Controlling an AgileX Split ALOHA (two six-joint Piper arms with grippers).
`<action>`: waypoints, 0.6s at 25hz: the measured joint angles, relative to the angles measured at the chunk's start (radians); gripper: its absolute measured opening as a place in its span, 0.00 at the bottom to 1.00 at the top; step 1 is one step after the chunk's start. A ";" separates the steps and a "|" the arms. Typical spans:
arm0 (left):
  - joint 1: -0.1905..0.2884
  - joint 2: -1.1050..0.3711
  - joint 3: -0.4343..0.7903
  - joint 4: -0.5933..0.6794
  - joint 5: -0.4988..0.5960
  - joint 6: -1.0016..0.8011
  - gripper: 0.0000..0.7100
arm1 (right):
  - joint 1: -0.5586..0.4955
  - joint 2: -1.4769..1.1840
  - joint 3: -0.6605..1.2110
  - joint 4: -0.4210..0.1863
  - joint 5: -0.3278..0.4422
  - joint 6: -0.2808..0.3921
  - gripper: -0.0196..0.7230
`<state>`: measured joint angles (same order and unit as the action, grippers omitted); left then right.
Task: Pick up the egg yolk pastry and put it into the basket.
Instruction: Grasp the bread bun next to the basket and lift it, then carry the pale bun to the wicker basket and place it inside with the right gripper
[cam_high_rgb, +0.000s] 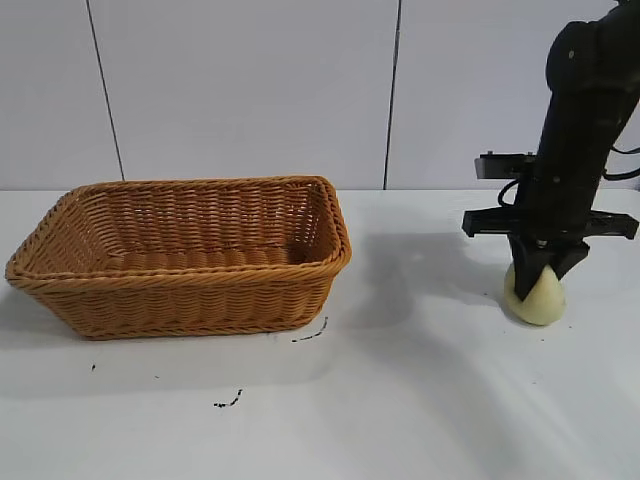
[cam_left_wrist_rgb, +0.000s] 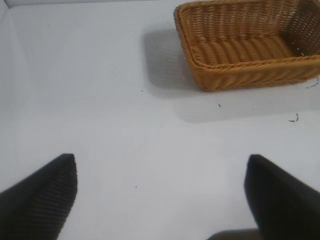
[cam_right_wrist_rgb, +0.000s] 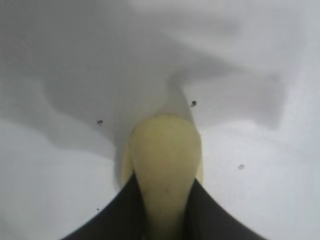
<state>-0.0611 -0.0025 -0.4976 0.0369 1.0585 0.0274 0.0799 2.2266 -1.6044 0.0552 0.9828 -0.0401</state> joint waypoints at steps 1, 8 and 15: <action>0.000 0.000 0.000 0.000 0.000 0.000 0.98 | 0.000 -0.009 -0.014 0.000 0.014 0.000 0.17; 0.000 0.000 0.000 0.000 0.000 0.000 0.98 | 0.000 -0.145 -0.166 0.000 0.134 0.000 0.16; 0.000 0.000 0.000 0.000 0.000 0.000 0.98 | 0.002 -0.167 -0.290 0.001 0.220 0.000 0.16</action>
<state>-0.0611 -0.0025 -0.4976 0.0369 1.0585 0.0274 0.0822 2.0594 -1.8939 0.0559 1.2030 -0.0401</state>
